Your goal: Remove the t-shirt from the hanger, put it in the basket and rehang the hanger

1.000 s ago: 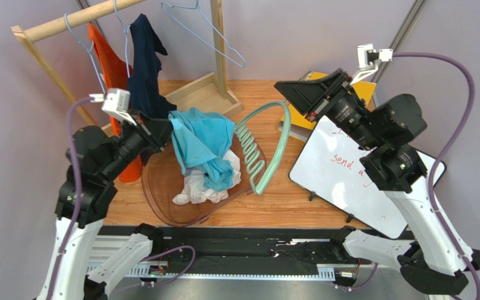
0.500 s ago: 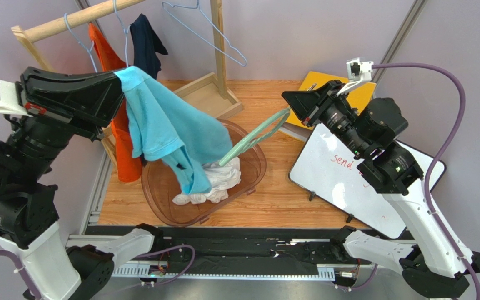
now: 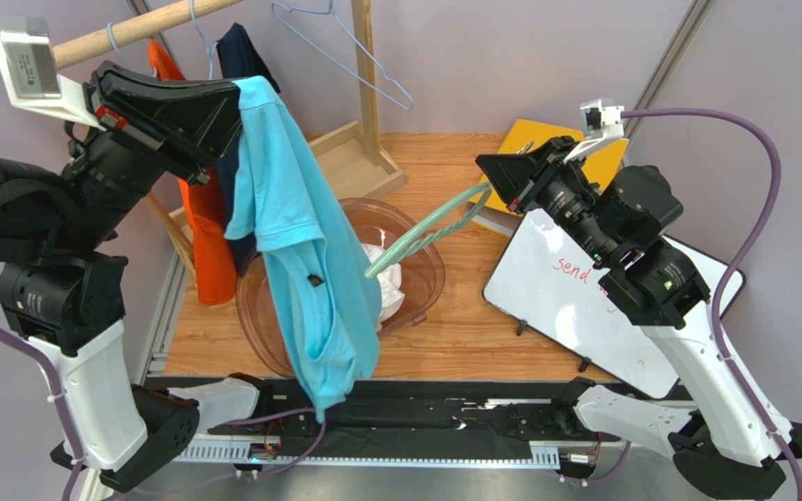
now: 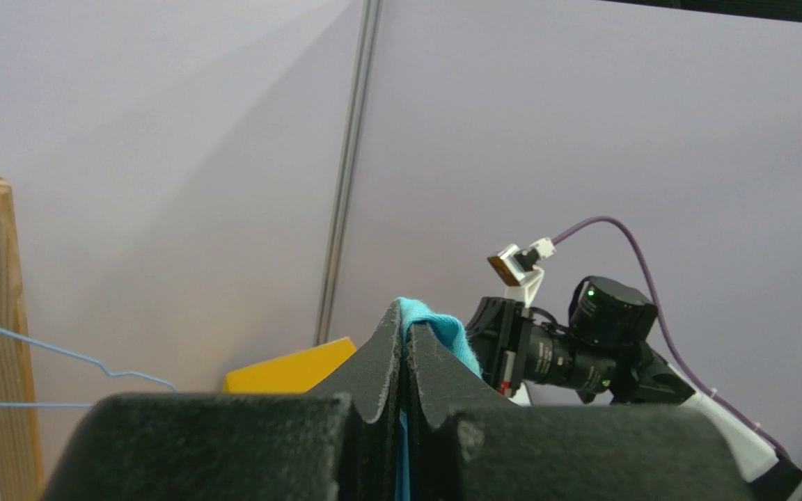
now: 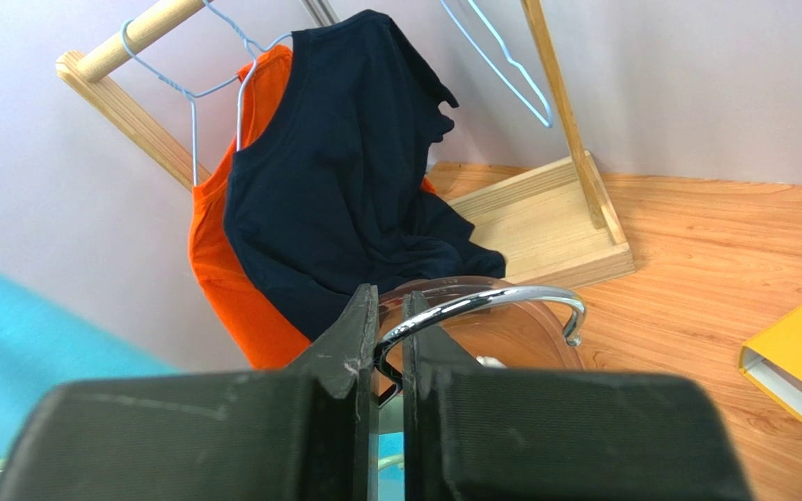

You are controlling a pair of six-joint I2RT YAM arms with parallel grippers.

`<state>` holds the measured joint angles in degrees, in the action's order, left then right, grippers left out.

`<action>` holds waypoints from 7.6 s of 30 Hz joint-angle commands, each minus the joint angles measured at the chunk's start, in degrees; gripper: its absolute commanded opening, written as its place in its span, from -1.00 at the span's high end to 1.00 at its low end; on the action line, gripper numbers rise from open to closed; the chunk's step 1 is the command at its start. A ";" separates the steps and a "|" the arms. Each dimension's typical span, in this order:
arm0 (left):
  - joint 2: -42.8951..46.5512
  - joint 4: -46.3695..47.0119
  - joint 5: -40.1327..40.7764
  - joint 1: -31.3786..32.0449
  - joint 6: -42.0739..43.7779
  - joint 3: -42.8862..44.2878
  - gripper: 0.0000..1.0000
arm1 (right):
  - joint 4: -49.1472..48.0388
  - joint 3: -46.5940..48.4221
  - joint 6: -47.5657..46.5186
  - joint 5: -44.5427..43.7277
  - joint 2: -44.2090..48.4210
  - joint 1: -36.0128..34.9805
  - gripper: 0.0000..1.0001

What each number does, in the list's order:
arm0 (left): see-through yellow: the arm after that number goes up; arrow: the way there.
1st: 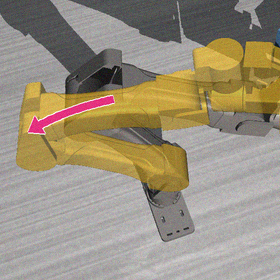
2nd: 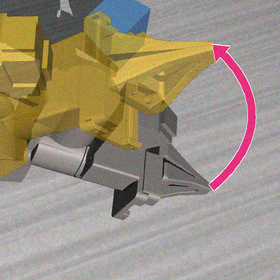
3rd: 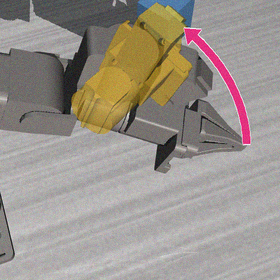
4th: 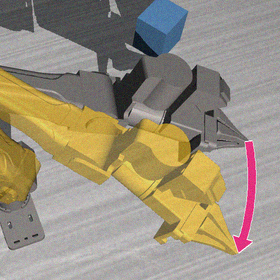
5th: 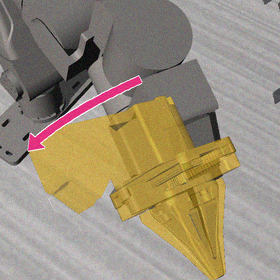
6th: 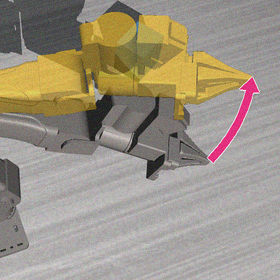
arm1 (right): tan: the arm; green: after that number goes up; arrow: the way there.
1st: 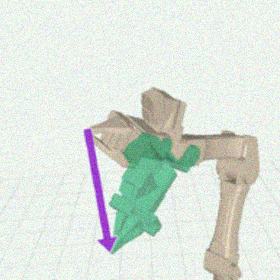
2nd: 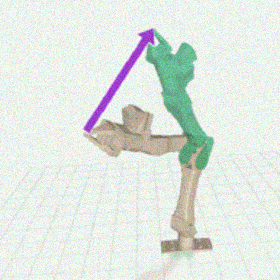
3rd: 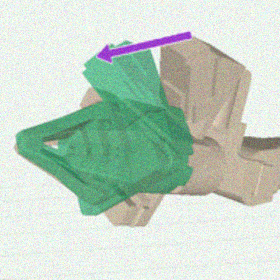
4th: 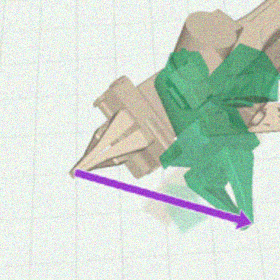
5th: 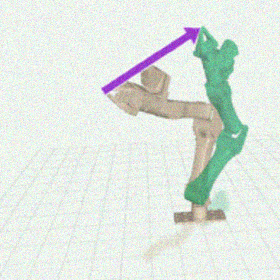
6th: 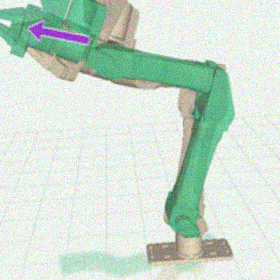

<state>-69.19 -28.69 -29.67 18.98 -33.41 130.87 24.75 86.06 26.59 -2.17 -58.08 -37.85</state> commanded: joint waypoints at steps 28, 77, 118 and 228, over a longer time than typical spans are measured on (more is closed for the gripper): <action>23.04 9.33 12.72 -0.09 -10.15 -88.44 1.00 | -3.92 -3.01 -1.01 -0.81 0.52 -0.12 1.00; 26.21 37.99 -16.38 16.78 -28.37 -79.10 -0.55 | -15.08 -11.53 -26.41 20.45 -5.46 -2.67 1.00; 20.15 35.81 -10.32 30.32 -27.59 -78.58 0.23 | -16.49 -13.29 -27.82 19.14 -2.91 -4.34 1.00; -29.08 45.74 -5.84 -8.88 -43.24 -34.01 0.29 | -13.85 -15.22 -21.67 -12.06 6.58 -4.69 -0.26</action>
<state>-100.20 16.21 -35.18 10.24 -77.45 99.39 13.82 71.16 4.69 -14.46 -52.01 -42.30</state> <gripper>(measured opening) 0.269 0.629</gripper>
